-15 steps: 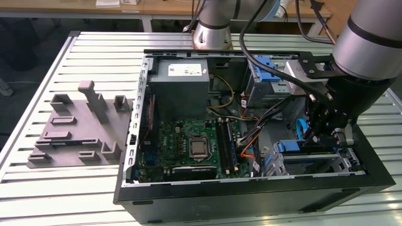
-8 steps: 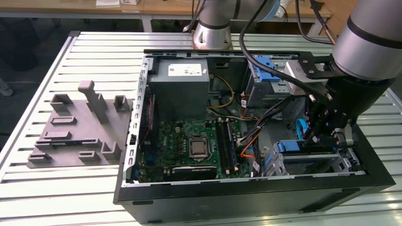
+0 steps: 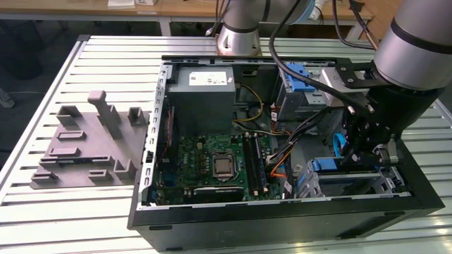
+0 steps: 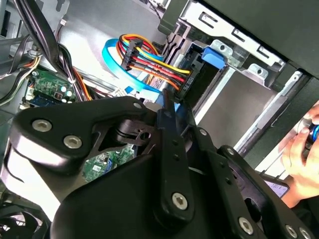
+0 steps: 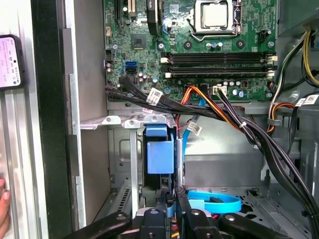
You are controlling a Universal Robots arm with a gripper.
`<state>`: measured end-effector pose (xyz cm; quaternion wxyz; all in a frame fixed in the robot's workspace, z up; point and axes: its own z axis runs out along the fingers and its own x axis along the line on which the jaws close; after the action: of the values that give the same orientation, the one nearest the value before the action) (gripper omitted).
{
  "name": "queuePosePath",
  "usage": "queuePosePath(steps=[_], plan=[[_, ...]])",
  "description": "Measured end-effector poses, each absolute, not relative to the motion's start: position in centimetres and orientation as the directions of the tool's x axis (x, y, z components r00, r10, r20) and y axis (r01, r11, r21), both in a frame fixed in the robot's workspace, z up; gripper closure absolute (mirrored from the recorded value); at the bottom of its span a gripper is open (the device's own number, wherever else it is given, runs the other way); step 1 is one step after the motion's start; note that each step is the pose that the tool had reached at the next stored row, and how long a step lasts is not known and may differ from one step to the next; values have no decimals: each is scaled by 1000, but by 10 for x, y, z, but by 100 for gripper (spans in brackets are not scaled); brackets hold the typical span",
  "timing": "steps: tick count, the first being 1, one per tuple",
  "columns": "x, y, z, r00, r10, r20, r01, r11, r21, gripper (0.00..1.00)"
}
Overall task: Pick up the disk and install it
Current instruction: 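Insert the second disk wire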
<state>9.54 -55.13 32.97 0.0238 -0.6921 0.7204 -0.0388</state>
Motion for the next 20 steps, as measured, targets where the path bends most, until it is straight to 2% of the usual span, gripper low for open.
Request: queuePosePath(steps=[16, 18, 19, 20], plan=[[95, -551, 342, -41, -999, 19, -995, 39, -89, 76], [95, -551, 342, -41, -999, 20, -995, 39, -89, 78], [95, -551, 342, -41, -999, 19, -995, 39, -89, 84], [95, -551, 342, -41, -999, 19, -995, 39, -89, 84]])
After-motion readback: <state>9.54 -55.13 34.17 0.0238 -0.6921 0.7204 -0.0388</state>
